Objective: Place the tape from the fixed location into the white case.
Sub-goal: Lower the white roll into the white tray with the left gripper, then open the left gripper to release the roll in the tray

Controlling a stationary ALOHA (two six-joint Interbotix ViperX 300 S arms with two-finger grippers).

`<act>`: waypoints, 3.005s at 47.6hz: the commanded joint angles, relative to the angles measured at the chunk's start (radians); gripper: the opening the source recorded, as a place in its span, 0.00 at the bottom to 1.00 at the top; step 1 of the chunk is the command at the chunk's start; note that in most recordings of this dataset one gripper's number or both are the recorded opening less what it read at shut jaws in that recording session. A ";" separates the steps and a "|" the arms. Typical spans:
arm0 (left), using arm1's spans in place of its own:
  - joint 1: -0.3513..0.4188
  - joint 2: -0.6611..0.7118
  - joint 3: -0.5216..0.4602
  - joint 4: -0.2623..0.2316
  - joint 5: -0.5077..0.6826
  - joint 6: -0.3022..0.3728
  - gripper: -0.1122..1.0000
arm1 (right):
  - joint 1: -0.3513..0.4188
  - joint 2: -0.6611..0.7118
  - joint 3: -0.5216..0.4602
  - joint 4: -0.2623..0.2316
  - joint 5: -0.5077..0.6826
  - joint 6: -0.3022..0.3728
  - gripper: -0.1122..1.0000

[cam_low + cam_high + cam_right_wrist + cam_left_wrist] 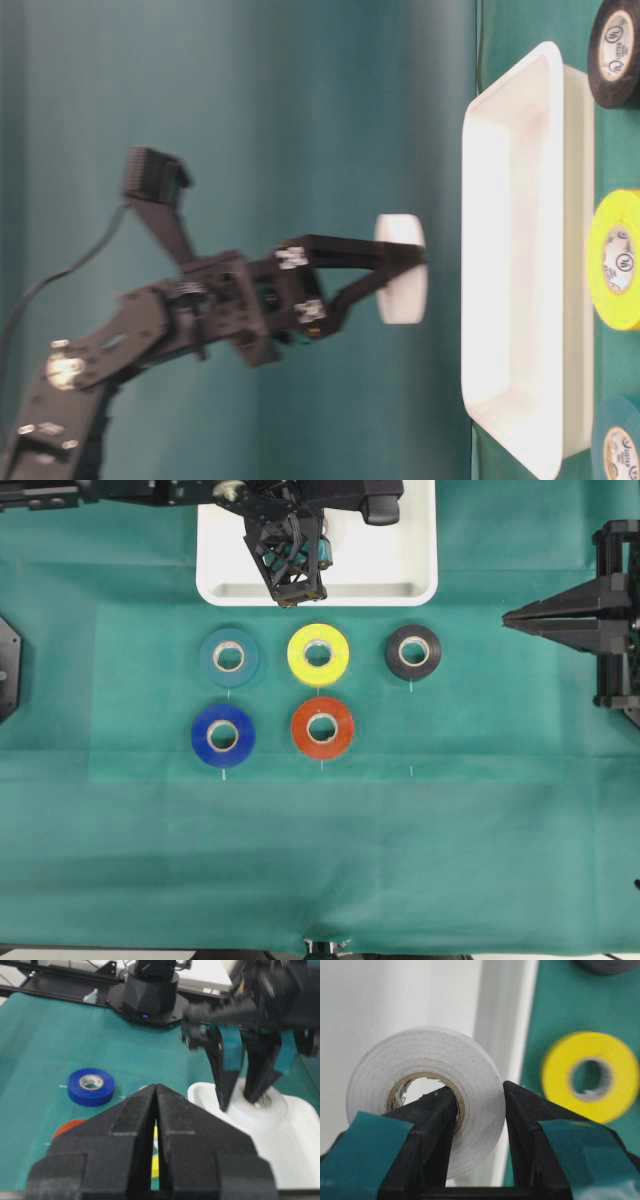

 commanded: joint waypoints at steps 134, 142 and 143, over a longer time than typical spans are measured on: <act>0.040 -0.095 0.061 -0.008 -0.064 -0.002 0.94 | 0.000 0.021 -0.032 0.000 0.005 -0.003 0.10; 0.035 -0.112 0.058 -0.008 -0.041 -0.002 0.94 | 0.000 0.021 -0.032 0.000 0.005 -0.003 0.10; 0.034 -0.114 0.057 -0.008 -0.038 -0.002 0.94 | 0.000 0.021 -0.032 0.000 0.005 -0.003 0.10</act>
